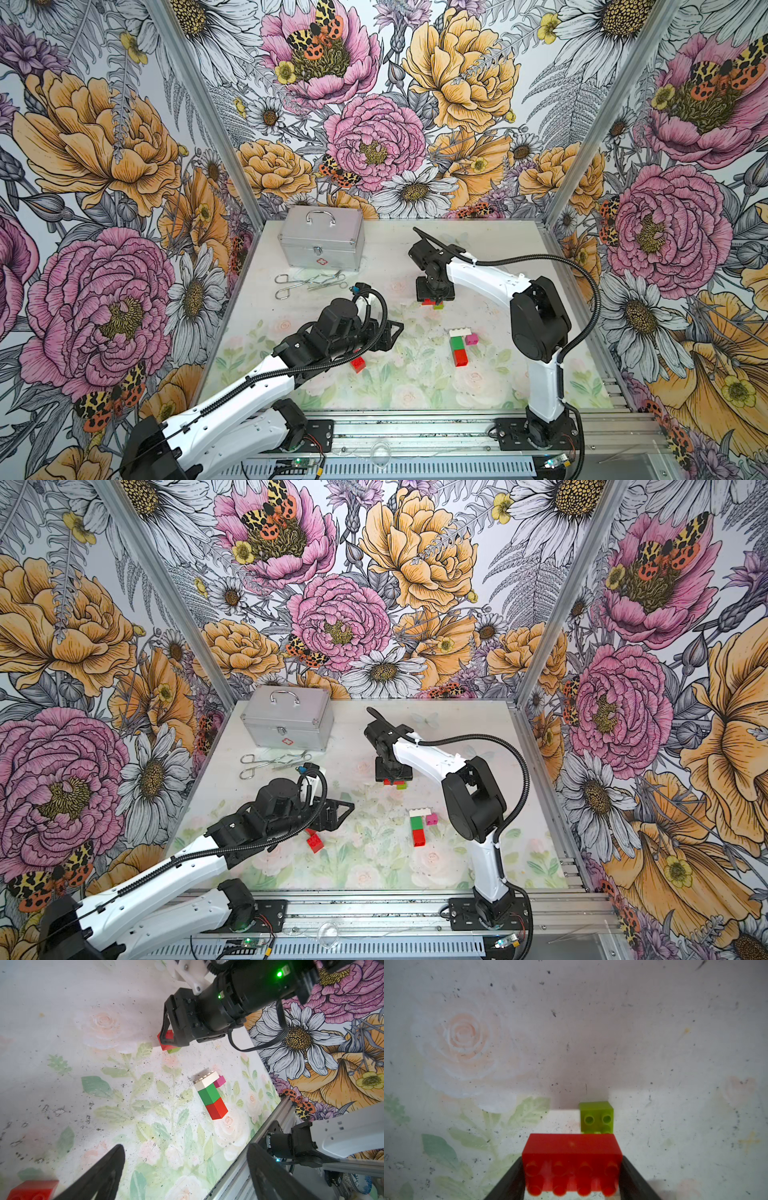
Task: Assemble the letter r with lego
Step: Assemble the lego brick with the lego brick.
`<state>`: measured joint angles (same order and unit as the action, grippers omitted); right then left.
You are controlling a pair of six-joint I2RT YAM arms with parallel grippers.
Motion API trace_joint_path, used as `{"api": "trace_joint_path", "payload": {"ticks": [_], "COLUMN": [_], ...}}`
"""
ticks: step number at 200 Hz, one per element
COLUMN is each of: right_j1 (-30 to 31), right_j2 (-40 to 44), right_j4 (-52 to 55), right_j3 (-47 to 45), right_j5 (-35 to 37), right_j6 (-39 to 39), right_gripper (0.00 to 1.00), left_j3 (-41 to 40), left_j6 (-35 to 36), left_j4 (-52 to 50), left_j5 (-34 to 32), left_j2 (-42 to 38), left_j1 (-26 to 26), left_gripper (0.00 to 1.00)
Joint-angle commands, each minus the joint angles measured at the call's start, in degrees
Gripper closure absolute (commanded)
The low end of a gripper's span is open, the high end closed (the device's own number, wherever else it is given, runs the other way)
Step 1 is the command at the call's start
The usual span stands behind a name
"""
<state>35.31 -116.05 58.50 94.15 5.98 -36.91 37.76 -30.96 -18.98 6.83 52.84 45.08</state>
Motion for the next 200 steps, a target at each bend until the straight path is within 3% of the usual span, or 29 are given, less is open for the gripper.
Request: {"api": "trace_joint_path", "payload": {"ticks": [1, 200], "right_j1": [-0.3, -0.9], "right_j2": [0.7, -3.2], "right_j4": [-0.8, -2.9], "right_j3": [-0.3, 0.7], "right_j5": [0.2, -2.8], "right_j6": [2.0, 2.9], "right_gripper": [0.52, 0.54], "left_j3": [2.2, 2.0], "left_j6": [1.5, 1.1], "left_j4": [2.1, 1.8], "left_j5": [-2.5, -4.2], "left_j2": [0.8, 0.2], "left_j1": [1.1, 1.2], "left_gripper": [0.07, 0.06]}}
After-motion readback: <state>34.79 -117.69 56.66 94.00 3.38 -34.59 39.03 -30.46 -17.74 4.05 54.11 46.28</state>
